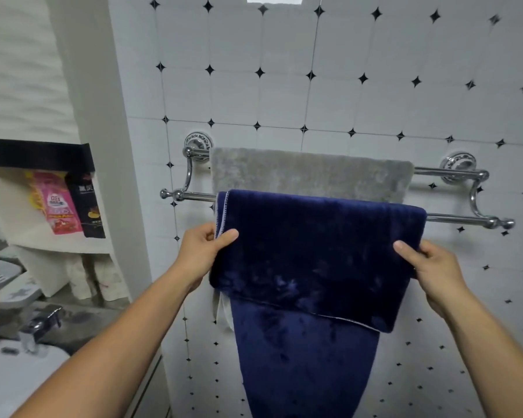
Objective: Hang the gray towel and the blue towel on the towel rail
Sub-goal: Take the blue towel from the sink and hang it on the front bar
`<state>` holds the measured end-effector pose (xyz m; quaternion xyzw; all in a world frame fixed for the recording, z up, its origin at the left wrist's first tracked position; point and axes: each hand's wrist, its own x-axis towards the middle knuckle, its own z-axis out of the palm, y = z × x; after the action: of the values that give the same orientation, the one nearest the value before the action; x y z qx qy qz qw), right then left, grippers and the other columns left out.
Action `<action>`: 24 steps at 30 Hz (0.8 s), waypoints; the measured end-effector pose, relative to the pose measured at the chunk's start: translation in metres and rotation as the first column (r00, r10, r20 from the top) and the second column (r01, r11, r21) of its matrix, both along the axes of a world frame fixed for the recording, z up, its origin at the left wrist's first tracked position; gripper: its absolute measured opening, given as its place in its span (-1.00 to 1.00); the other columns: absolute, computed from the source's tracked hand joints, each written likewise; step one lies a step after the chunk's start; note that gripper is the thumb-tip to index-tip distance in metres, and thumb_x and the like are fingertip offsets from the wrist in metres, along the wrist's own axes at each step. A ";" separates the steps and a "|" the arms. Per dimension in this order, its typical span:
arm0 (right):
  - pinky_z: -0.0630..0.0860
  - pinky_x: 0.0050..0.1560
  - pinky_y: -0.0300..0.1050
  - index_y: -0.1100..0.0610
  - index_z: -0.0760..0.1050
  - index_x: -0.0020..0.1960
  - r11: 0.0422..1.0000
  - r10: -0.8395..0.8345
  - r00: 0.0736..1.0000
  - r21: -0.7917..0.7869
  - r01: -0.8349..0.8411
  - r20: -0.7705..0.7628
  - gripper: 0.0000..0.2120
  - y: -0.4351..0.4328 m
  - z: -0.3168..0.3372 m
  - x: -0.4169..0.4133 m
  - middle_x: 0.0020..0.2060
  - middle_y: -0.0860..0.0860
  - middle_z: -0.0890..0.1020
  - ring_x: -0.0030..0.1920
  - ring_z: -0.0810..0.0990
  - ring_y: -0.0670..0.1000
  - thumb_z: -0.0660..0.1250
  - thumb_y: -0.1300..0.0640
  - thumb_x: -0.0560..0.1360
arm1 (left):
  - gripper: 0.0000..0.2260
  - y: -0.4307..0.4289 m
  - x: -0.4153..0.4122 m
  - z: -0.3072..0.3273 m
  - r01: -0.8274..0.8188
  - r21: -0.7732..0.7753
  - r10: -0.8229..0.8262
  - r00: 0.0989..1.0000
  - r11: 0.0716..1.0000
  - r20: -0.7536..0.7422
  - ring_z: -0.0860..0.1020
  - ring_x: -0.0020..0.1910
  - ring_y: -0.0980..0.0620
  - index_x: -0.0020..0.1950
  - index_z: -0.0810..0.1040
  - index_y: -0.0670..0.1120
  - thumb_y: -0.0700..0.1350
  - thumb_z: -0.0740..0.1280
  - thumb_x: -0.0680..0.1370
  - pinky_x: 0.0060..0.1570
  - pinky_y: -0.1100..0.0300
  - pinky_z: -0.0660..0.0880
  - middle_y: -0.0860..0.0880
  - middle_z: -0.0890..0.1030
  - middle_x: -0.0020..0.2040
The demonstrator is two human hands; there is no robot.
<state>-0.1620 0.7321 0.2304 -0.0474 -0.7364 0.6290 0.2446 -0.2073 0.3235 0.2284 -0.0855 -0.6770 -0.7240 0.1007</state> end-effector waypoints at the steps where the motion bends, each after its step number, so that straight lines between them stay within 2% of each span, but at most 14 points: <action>1: 0.60 -0.23 -0.18 0.03 0.66 -0.11 1.000 -0.018 1.000 -0.009 0.018 -0.005 -0.98 0.001 -0.004 0.001 -0.20 -0.06 0.75 -0.23 0.72 -0.07 0.44 0.11 0.48 | -0.83 -0.001 0.001 -0.003 -0.002 0.002 0.002 1.000 1.000 -0.001 0.68 -0.19 -0.03 -0.06 0.64 -0.23 -0.14 0.49 0.46 -0.23 0.17 0.61 -0.11 0.73 -0.16; 3: 0.60 -0.31 -0.26 0.09 0.67 -0.15 0.999 -0.033 0.999 -0.027 0.033 -0.002 -0.96 0.005 -0.017 0.006 -0.25 -0.01 0.74 -0.27 0.71 -0.06 0.47 0.12 0.46 | -0.70 -0.008 0.007 -0.018 -0.003 -0.003 0.003 1.000 1.000 0.019 0.66 -0.18 -0.07 -0.02 0.59 -0.31 -0.10 0.51 0.42 -0.18 0.10 0.64 -0.17 0.70 -0.14; 5: 0.59 -0.31 -0.30 0.12 0.68 -0.14 1.000 -0.019 0.999 -0.022 0.020 0.030 -0.93 0.008 -0.034 0.015 -0.24 0.02 0.74 -0.26 0.72 -0.04 0.48 0.11 0.44 | -0.60 -0.016 0.015 -0.040 0.017 -0.030 -0.014 0.997 0.999 0.071 0.66 -0.12 -0.20 0.03 0.56 -0.34 -0.06 0.52 0.39 -0.04 -0.07 0.62 -0.28 0.67 -0.06; 8: 0.60 -0.34 -0.25 0.18 0.68 -0.15 1.000 -0.008 0.994 -0.025 0.011 0.112 -0.81 0.011 -0.063 0.030 -0.25 0.06 0.74 -0.28 0.71 0.01 0.50 0.05 0.39 | -0.68 -0.024 0.031 -0.083 0.090 -0.102 -0.072 0.982 0.991 0.174 0.59 0.03 -0.41 0.05 0.58 -0.30 -0.10 0.49 0.45 0.09 -0.32 0.51 -0.42 0.60 0.02; 10: 0.63 -0.29 -0.20 0.15 0.70 -0.14 0.999 0.016 0.982 -0.053 -0.006 0.190 -0.86 0.012 -0.086 0.040 -0.20 0.09 0.75 -0.21 0.73 0.08 0.49 0.08 0.40 | -0.57 -0.027 0.044 -0.112 0.137 -0.146 -0.099 0.964 0.980 0.245 0.60 -0.03 -0.40 0.07 0.53 -0.38 -0.06 0.50 0.43 0.02 -0.22 0.55 -0.49 0.56 -0.02; 12: 0.63 -0.28 -0.21 0.07 0.73 -0.14 0.997 0.054 0.965 -0.075 -0.035 0.255 -0.92 0.010 -0.107 0.049 -0.15 0.10 0.75 -0.16 0.74 0.09 0.49 0.09 0.39 | -0.47 -0.030 0.053 -0.137 0.181 -0.193 -0.115 0.944 0.964 0.311 0.57 -0.16 -0.23 0.08 0.47 -0.44 -0.01 0.50 0.40 -0.14 -0.05 0.51 -0.35 0.57 -0.11; 13: 0.64 -0.27 -0.21 0.06 0.73 -0.15 0.996 0.066 0.955 -0.080 -0.044 0.290 -0.91 0.008 -0.117 0.053 -0.14 0.10 0.75 -0.15 0.74 0.10 0.49 0.08 0.38 | -0.51 -0.032 0.057 -0.147 0.206 -0.210 -0.123 0.929 0.956 0.350 0.53 -0.19 -0.15 0.07 0.47 -0.43 -0.04 0.49 0.43 -0.18 0.00 0.47 -0.27 0.56 -0.12; 16: 0.64 -0.26 -0.20 0.09 0.73 -0.13 0.991 0.118 0.920 -0.109 -0.083 0.375 -0.83 0.004 -0.134 0.060 -0.11 0.12 0.75 -0.14 0.73 0.09 0.50 0.05 0.32 | -0.83 -0.032 0.063 -0.161 0.306 -0.236 -0.175 0.875 0.922 0.451 0.58 -0.24 0.01 0.08 0.56 -0.25 -0.18 0.38 0.55 -0.26 0.19 0.45 -0.16 0.67 -0.11; 18: 0.63 -0.23 -0.23 0.12 0.72 -0.06 0.987 0.155 0.911 -0.107 -0.123 0.383 -0.72 0.002 -0.131 0.061 -0.07 0.09 0.75 -0.12 0.73 0.05 0.51 0.02 0.28 | -0.82 -0.031 0.059 -0.157 0.325 -0.250 -0.185 0.870 0.912 0.458 0.58 -0.17 -0.03 0.14 0.55 -0.19 -0.19 0.37 0.56 -0.19 0.17 0.47 -0.15 0.65 -0.05; 20: 0.60 -0.07 -0.17 0.10 0.66 0.09 0.979 0.202 0.917 -0.086 -0.184 0.343 -0.60 0.000 -0.111 0.056 0.01 0.02 0.74 -0.02 0.72 0.01 0.52 -0.02 0.29 | -0.70 -0.026 0.051 -0.138 0.263 -0.234 -0.149 0.898 0.936 0.415 0.61 0.02 -0.09 0.21 0.49 -0.16 -0.19 0.43 0.51 0.01 0.09 0.51 -0.14 0.63 0.09; 22: 0.53 0.06 -0.07 0.08 0.62 0.17 0.971 0.238 0.937 -0.079 -0.225 0.256 -0.58 -0.006 -0.077 0.049 0.06 -0.01 0.72 0.06 0.69 0.02 0.48 -0.04 0.36 | -0.61 -0.018 0.042 -0.102 0.059 -0.198 0.000 0.958 0.978 0.286 0.57 0.10 -0.05 0.19 0.43 -0.07 -0.17 0.50 0.44 0.14 0.07 0.50 -0.07 0.58 0.11; 24: 0.51 0.05 -0.01 0.15 0.61 0.15 0.973 0.211 0.967 -0.120 -0.195 0.140 -0.62 -0.012 -0.037 0.036 0.06 0.04 0.71 0.07 0.68 0.08 0.42 -0.02 0.42 | -0.63 -0.008 0.035 -0.056 -0.168 -0.080 0.174 0.981 0.983 0.085 0.58 0.01 0.05 0.05 0.39 0.00 -0.18 0.53 0.41 0.01 0.18 0.54 -0.04 0.53 0.06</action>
<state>-0.1261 0.7198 0.1935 -0.0323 -0.7198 0.6831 0.1190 -0.1727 0.3153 0.1722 0.0026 -0.7115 -0.6909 0.1282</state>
